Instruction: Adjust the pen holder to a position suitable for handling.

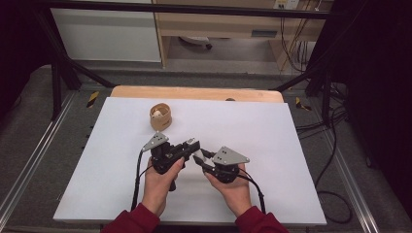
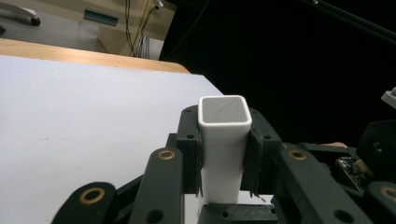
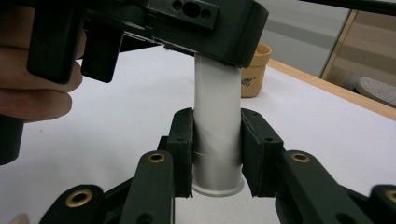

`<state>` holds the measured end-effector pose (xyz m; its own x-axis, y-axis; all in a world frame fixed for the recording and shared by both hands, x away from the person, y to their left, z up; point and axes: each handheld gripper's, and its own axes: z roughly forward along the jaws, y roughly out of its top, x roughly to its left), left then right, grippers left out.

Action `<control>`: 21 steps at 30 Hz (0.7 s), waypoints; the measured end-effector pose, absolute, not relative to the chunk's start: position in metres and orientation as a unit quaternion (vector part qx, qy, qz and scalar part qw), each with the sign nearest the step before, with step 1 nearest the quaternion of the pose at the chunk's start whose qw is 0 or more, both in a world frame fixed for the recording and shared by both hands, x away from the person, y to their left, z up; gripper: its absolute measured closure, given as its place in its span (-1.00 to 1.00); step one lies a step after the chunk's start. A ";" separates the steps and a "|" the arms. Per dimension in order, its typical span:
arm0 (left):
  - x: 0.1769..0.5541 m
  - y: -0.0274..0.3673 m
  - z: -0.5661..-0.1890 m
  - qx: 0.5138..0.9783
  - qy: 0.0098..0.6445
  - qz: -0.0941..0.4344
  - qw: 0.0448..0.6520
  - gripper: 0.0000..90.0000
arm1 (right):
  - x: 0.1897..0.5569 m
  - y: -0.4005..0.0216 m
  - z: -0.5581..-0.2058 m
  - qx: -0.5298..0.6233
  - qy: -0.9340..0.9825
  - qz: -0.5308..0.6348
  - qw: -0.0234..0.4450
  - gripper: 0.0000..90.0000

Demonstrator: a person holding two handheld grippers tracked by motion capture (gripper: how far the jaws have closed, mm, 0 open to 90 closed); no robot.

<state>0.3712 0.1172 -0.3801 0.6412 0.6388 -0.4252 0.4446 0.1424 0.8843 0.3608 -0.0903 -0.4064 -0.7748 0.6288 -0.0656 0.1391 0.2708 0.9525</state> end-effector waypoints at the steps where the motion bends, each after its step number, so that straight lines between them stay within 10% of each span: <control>1: 0.371 0.117 -0.380 0.650 0.417 0.078 0.630 0.57 | 0.361 -0.090 -0.407 0.251 0.766 0.549 0.223 0.50; 14: 0.367 0.113 -0.379 0.660 0.412 0.097 0.620 0.58 | 0.362 -0.091 -0.407 0.253 0.770 0.546 0.212 0.48; 21: 0.366 0.116 -0.376 0.667 0.407 0.121 0.612 0.58 | 0.361 -0.095 -0.402 0.256 0.766 0.550 0.215 0.16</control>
